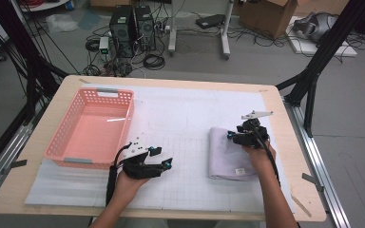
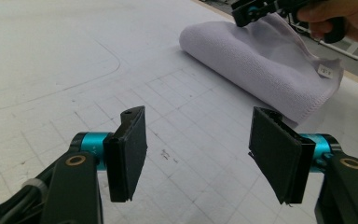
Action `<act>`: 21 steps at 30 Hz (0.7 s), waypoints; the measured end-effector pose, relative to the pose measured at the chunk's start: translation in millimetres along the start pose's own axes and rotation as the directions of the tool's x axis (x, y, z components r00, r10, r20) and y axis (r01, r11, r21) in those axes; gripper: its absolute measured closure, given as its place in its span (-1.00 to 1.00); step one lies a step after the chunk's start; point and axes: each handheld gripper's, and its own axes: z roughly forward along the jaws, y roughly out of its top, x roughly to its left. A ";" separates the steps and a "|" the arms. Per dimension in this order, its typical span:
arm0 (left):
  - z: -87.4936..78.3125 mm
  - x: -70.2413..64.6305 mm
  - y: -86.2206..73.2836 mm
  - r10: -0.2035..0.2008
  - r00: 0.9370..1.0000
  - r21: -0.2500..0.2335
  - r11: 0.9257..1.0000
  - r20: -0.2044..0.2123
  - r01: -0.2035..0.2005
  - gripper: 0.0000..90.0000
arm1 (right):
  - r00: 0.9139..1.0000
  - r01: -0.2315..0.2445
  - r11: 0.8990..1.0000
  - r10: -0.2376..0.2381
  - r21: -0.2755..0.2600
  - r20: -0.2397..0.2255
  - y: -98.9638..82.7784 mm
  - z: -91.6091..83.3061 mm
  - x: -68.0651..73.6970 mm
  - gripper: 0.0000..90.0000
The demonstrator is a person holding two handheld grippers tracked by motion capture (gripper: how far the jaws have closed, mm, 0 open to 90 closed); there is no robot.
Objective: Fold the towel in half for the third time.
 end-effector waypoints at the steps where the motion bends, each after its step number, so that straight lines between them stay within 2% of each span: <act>1: 0.0 -0.2 -0.2 -0.001 1.000 0.000 1.000 -0.001 0.001 -0.18 | 1.000 -0.008 1.000 0.008 0.016 0.000 0.2 5.2 -1.2 0.15; 4: 0.0 0.1 -0.3 0.000 1.000 0.002 1.000 0.000 0.000 -0.18 | 1.000 -0.020 0.998 0.020 0.058 -0.007 -0.5 19.5 -1.4 0.29; 6: 0.2 0.7 -0.2 0.000 1.000 0.002 1.000 -0.001 0.000 -0.18 | 1.000 0.015 0.996 -0.013 0.085 -0.022 -0.8 25.6 1.9 0.48; 8: 0.3 1.2 -0.4 -0.001 1.000 0.001 1.000 -0.003 0.001 -0.18 | 0.999 0.032 0.996 -0.028 0.083 -0.042 0.3 25.5 3.9 0.69; 10: -0.2 1.4 -0.3 -0.001 1.000 0.000 1.000 -0.002 0.001 -0.18 | 0.998 0.037 0.998 -0.034 0.054 -0.058 2.5 21.3 4.7 0.77; 12: -0.2 1.4 -0.1 0.001 1.000 0.000 1.000 -0.004 -0.001 -0.18 | 0.993 0.055 0.998 -0.056 -0.018 -0.105 6.2 16.5 9.3 0.78; 13: 0.0 1.4 -0.3 0.000 1.000 0.001 1.000 -0.003 0.000 -0.18 | 0.992 0.067 0.997 -0.071 -0.033 -0.109 7.8 15.8 11.7 0.78; 15: -0.1 0.9 -0.1 -0.001 1.000 0.002 1.000 -0.002 0.001 -0.18 | 0.988 0.093 0.995 -0.098 -0.042 -0.119 11.3 18.9 18.3 0.77; 17: -0.7 1.1 -0.2 -0.003 1.000 0.002 1.000 -0.002 0.003 -0.18 | 0.985 0.099 0.994 -0.105 -0.046 -0.138 13.3 24.9 23.4 0.74; 19: -0.9 1.9 -0.1 -0.002 1.000 -0.001 1.000 -0.004 0.002 -0.18 | 0.987 0.099 0.994 -0.104 -0.049 -0.126 15.2 31.2 27.0 0.57; 21: -1.3 2.4 0.1 -0.002 1.000 -0.003 1.000 -0.004 0.002 -0.18 | 0.993 0.089 0.995 -0.092 -0.037 -0.075 16.0 34.3 28.3 0.34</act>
